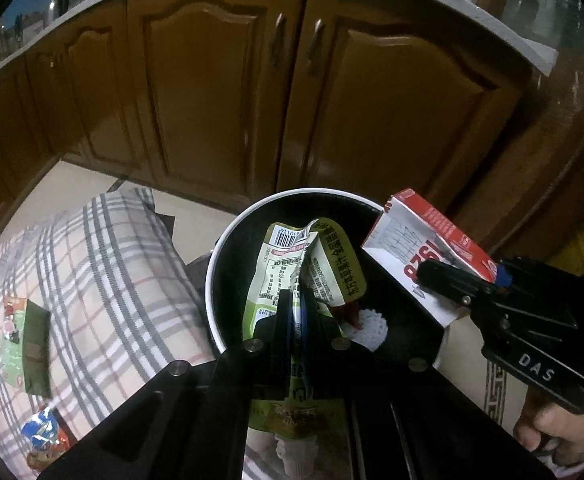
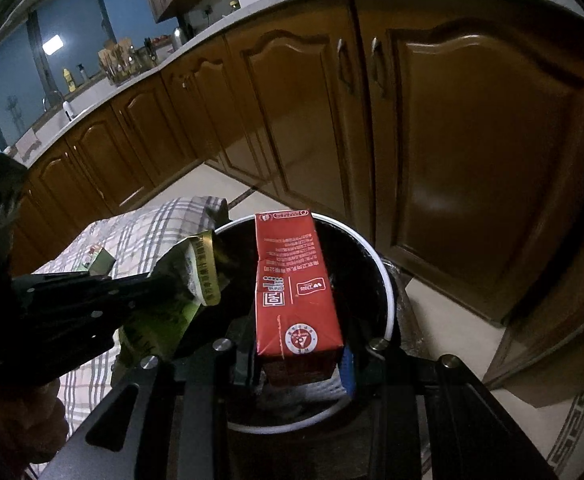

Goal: Collect trash
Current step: 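Open left gripper dropping pouch into bin while right gripper drops red carton in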

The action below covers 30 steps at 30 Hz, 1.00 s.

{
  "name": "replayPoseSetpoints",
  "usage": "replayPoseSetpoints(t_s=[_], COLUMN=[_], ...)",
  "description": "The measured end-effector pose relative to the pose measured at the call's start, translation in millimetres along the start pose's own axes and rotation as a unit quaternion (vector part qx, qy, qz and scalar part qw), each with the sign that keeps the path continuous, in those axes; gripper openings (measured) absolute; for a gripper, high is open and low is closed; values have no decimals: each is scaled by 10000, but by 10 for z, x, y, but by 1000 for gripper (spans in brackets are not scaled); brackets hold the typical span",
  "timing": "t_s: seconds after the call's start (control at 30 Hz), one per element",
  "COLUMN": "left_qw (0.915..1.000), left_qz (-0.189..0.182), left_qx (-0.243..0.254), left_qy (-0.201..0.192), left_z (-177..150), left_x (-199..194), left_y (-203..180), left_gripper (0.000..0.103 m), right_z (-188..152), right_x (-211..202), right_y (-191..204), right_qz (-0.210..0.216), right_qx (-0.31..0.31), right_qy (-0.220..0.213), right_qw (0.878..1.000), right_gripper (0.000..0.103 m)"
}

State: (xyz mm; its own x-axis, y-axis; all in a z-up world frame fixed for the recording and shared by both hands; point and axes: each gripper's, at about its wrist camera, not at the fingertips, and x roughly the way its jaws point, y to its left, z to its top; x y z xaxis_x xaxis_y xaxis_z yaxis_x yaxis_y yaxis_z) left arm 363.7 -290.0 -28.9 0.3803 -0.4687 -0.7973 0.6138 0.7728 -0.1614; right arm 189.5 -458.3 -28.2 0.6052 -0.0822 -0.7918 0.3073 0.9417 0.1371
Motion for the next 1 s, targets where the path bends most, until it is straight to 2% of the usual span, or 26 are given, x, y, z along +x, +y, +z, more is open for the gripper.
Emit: replayPoseSetpoints(t_s=[0.33, 0.7, 0.77, 0.8, 0.83, 0.9, 1.0], left_qw=[9999, 9999, 9998, 9998, 9998, 9999, 9998], left_qz=[38, 48, -2, -44, -54, -22, -56], left_qx=[-37, -66, -87, -102, -101, -112, -200], left_qy=[130, 139, 171, 176, 154, 64, -48], left_z=[73, 86, 86, 83, 85, 56, -40], left_x=[169, 143, 135, 119, 98, 22, -118], left_y=[-32, -28, -22, -19, -1, 22, 93], left_gripper=[3, 4, 12, 22, 27, 46, 52], right_z=[17, 51, 54, 62, 61, 56, 35], right_x=[163, 213, 219, 223, 220, 211, 156], right_y=[-47, -29, -34, -44, -40, -46, -74], right_qz=[-80, -91, -83, -48, -23, 2, 17], right_qx=[-35, -68, -50, -22, -21, 6, 104], right_qy=[237, 286, 302, 307, 305, 303, 216], right_qw=[9997, 9995, 9995, 9995, 9995, 9995, 9997], right_gripper=[30, 30, 31, 31, 31, 38, 43])
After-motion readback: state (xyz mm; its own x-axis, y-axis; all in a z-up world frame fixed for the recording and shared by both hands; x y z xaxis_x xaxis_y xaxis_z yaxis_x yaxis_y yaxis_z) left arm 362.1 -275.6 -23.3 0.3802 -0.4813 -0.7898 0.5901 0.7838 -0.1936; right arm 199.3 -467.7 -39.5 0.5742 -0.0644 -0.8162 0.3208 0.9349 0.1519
